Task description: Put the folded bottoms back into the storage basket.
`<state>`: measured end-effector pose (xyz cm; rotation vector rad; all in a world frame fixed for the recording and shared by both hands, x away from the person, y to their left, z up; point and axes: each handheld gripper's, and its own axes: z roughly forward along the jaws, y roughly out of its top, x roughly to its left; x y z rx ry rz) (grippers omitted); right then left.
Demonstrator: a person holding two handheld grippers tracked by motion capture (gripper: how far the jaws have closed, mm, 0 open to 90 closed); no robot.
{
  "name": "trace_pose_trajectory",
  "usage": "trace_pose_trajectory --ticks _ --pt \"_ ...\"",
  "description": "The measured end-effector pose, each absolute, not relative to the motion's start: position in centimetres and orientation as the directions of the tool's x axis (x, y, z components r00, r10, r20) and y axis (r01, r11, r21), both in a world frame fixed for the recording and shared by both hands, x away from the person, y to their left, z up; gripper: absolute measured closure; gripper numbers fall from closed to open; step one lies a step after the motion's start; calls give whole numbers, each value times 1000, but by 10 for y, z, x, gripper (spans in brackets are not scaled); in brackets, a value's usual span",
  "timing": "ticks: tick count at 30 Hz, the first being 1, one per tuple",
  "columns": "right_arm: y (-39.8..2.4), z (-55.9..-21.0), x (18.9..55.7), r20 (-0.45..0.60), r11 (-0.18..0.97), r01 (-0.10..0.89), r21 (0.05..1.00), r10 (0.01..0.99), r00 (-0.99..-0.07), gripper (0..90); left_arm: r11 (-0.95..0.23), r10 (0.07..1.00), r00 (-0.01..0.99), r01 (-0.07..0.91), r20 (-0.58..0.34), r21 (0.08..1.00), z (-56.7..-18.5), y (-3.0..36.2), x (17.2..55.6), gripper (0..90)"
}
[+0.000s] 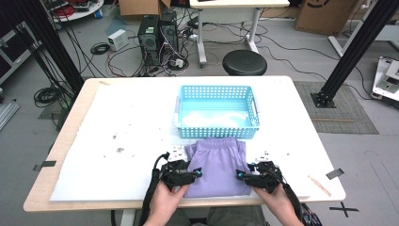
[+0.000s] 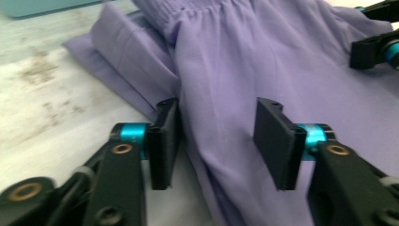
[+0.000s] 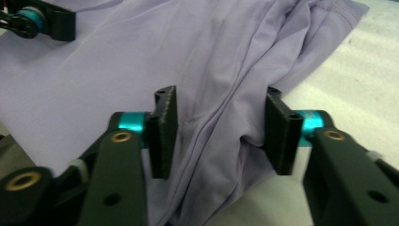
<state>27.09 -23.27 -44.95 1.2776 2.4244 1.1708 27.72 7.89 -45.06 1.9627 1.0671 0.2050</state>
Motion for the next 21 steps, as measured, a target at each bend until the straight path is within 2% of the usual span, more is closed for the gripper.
trace_pose_trajectory --ticks 10,13,21 --pt "-228 -449 276 200 345 630 696 750 -631 809 -267 719 640 615 -272 742 -451 74 288 766" --pt "-226 -449 277 200 351 624 698 741 -641 840 -287 706 657 607 -264 741 -451 72 289 821" --pt "-232 -440 274 197 326 591 738 733 -651 855 -292 666 702 557 -253 777 -441 73 287 839"
